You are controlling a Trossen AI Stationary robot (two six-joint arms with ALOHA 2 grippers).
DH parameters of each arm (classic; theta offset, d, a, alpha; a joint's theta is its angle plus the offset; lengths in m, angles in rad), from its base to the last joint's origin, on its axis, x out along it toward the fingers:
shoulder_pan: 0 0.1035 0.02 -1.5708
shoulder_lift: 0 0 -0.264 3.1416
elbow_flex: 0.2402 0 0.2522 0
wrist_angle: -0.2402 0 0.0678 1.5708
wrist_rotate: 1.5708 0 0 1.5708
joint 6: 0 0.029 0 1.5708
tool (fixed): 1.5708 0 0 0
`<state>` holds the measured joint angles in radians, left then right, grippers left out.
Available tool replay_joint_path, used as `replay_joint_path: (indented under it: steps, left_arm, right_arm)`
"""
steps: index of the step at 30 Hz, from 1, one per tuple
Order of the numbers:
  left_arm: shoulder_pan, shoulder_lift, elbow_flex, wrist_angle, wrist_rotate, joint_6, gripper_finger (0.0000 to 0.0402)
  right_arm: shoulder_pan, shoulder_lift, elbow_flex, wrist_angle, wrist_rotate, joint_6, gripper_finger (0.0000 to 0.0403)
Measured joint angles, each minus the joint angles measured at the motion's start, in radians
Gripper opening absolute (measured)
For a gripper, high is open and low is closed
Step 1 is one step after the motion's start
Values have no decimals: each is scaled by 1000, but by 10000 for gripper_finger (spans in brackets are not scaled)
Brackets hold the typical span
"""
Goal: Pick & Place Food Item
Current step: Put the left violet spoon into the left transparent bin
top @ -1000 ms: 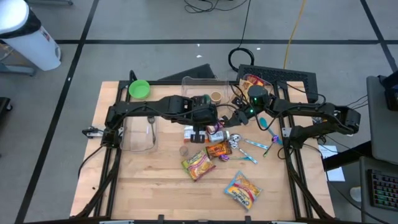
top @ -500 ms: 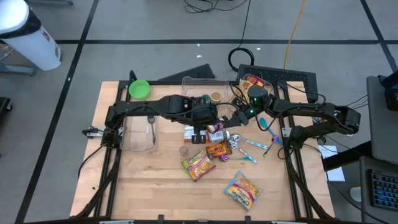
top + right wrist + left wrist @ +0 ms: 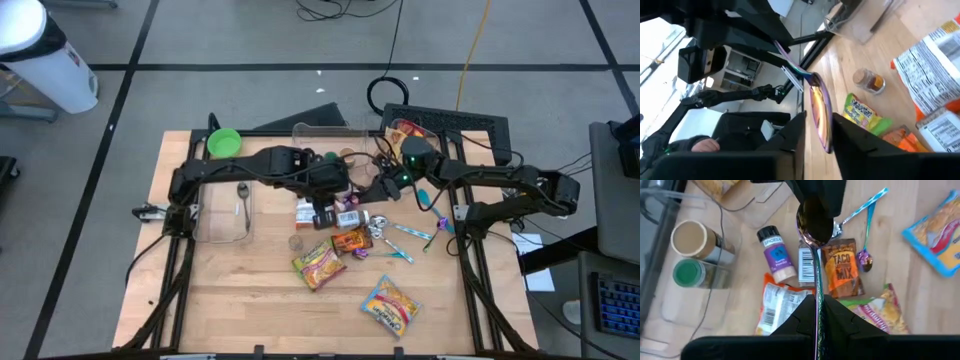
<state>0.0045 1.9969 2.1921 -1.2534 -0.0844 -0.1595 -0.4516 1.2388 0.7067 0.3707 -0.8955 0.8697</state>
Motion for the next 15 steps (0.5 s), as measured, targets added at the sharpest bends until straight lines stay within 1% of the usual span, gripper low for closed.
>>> replay_joint_path:
  steps: [4, 8, 11, 15]
  left_arm:
    - [5, -15, 0, -4, 9, -67, 20]
    - [7, -52, -1, -32, 10, -137, 20]
    - [8, -94, 0, -58, -22, -200, 20]
    - [8, -157, 0, -107, -76, -318, 20]
  right_arm:
    - [-30, 0, 0, 38, -25, 10, 134]
    - [-100, -7, 1, 111, -32, 73, 170]
    - [-165, -12, 1, 234, -59, 156, 186]
    - [-239, -23, 2, 396, -79, 288, 196]
